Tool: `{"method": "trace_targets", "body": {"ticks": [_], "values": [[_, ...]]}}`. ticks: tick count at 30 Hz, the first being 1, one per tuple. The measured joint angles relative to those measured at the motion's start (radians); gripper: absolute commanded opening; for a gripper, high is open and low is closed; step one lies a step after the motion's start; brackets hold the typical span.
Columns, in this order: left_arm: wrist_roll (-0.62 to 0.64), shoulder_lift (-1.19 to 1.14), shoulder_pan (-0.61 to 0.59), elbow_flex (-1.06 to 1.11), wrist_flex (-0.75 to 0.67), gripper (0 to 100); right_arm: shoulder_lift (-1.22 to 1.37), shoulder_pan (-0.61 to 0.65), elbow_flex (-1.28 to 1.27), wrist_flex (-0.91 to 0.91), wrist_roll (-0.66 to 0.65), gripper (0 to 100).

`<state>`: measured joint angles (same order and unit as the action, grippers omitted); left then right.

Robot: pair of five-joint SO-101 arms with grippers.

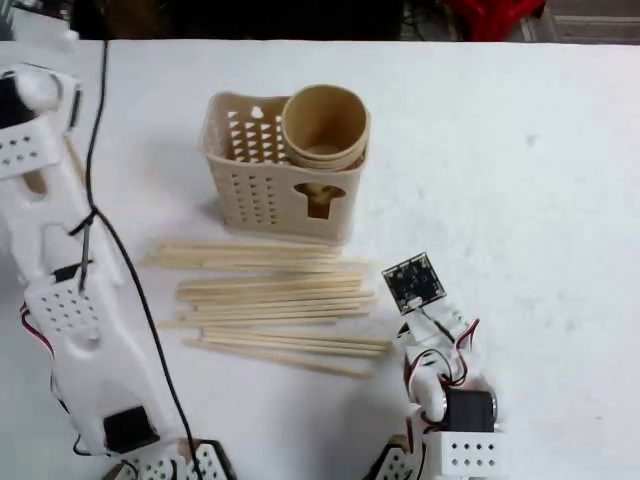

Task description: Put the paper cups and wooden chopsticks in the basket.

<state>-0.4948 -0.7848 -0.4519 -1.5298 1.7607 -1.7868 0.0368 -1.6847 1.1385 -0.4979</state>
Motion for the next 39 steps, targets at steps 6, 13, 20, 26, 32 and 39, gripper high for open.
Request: {"method": "trace_targets", "body": {"ticks": [6,13,20,26,32,39], "values": [[-0.064,0.000,-0.051,-0.098,0.028,2,0.000,0.000,0.000,0.000,0.000,1.8],[-0.025,0.081,-0.112,0.021,0.028,2,0.000,0.000,0.000,0.000,0.000,1.8],[-0.069,0.565,-0.071,0.730,0.008,2,0.000,0.000,0.000,0.000,0.000,1.8],[-0.158,1.099,-0.063,1.464,-0.359,2,0.000,0.000,0.000,0.000,0.000,1.8],[-0.315,1.445,-0.149,2.277,-0.977,2,0.000,0.000,0.000,0.000,0.000,1.8],[-0.304,1.573,-0.164,2.720,-1.221,9,0.000,0.000,0.000,0.000,0.000,1.8]]}}
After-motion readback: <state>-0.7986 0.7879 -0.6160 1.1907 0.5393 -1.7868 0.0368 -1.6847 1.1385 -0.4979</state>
